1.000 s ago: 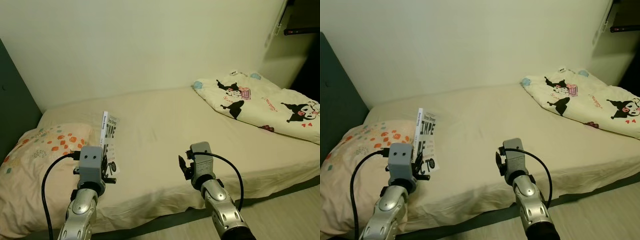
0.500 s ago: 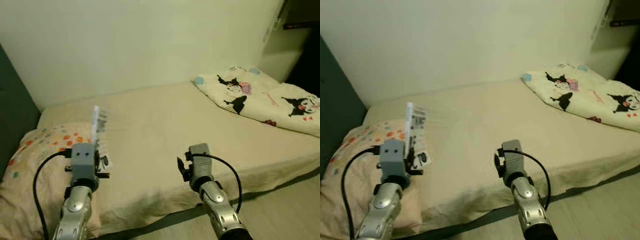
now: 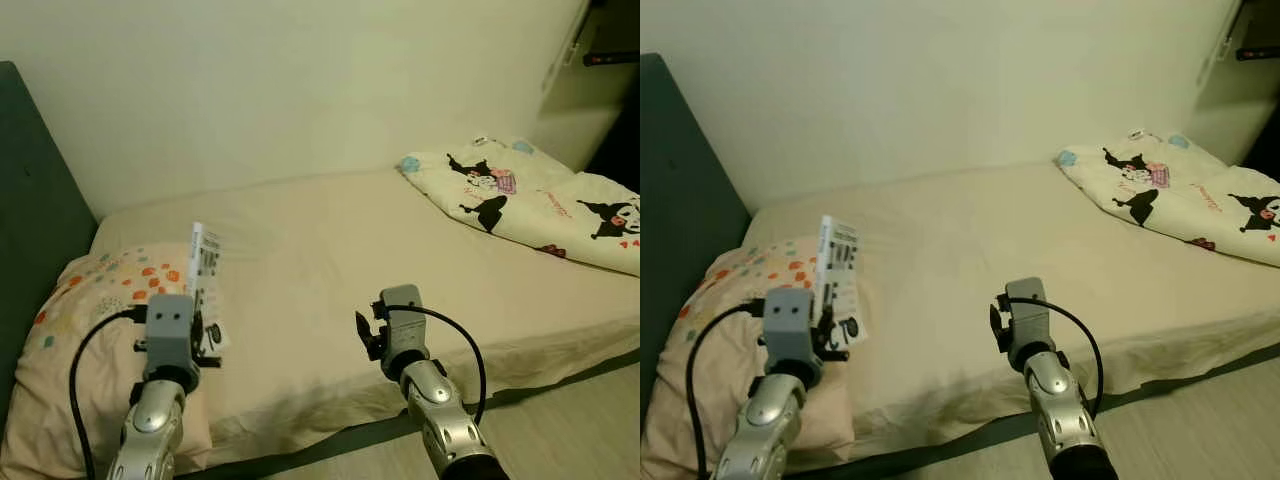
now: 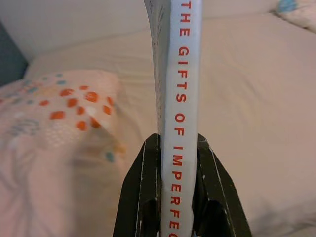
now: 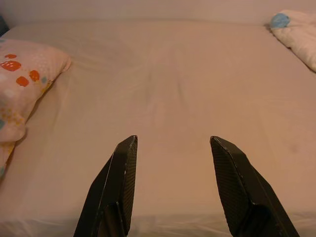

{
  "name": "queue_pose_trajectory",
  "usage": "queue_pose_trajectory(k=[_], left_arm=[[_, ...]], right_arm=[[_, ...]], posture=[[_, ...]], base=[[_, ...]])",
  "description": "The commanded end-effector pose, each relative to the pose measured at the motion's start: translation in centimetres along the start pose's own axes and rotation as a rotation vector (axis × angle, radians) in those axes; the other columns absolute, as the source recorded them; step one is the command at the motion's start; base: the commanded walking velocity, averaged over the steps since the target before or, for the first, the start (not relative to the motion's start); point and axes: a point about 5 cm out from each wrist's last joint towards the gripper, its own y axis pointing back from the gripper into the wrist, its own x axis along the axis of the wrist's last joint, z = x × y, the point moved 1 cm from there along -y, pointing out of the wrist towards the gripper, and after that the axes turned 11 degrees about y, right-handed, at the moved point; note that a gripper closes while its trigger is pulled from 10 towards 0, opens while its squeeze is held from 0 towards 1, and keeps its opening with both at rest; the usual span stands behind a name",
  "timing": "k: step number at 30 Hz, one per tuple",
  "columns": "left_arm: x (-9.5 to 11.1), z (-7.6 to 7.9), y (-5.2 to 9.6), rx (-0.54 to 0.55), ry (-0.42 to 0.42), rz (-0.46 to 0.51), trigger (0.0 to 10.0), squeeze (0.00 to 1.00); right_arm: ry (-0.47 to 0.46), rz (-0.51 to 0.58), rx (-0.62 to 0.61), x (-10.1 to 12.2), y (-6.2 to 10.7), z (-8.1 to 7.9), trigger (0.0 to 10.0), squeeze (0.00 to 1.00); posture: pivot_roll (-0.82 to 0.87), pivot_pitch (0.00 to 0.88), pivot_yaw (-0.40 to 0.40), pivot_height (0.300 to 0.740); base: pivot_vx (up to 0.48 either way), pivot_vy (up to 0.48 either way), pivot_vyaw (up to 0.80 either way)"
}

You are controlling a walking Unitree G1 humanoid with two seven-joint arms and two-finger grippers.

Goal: Clean up the room

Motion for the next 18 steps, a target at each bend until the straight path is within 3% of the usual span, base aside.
queue_pose_trajectory(k=[1,18], left_arm=[[0.1,-0.1,0.1,-0.002,0.0,0.002,10.0,0.0],[0.22,0.27,-0.17,-0.026,0.004,-0.005,10.0,0.0]], right_arm=[[-0.024,-0.001,-0.012,-0.07,0.07,0.23,10.0,0.0],[-0.018,-0.001,-0.007,-0.06,0.06,0.14,10.0,0.0]], posture=[[-0.05,0.05,0.0,0.69],[-0.05,0.051,0.0,0.625]], base=[[0.0,0.0,0.0],[0.0,0.0,0.0]])
